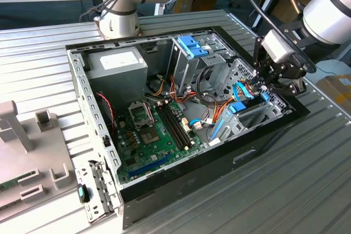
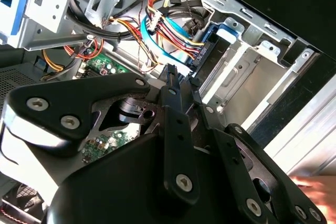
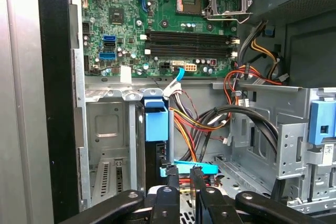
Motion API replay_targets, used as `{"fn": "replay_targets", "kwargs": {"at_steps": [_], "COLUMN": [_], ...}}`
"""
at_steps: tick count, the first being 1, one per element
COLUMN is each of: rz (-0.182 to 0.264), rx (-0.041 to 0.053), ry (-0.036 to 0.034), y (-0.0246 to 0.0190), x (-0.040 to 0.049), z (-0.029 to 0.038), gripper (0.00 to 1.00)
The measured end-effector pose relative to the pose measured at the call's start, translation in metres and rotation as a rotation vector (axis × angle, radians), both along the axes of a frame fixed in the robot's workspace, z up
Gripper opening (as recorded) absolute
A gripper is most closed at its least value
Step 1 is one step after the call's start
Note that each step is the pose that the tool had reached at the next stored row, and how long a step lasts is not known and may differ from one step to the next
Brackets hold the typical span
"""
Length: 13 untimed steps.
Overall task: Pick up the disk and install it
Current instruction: 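Insert the second disk wire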
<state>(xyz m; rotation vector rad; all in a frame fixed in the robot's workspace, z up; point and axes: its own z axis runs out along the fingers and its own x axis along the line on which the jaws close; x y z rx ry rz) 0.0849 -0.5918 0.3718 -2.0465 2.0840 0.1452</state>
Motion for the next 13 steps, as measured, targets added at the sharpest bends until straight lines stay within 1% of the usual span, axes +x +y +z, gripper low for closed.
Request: {"fn": "replay_targets", "kwargs": {"at_steps": [5,7,13], "rz": [0.000,0.000,0.000], "rx": [-0.0002,-0.0094,-0.0099], "ry": [-0.0004,-0.0004,-0.0005], "y": [0.0018,0.0037,0.0037], "x": [0.0000,0.0000,0.0000], "z": [0.0110,0.0120,0.0120], "gripper": [0.23,0.23,0.23]}}
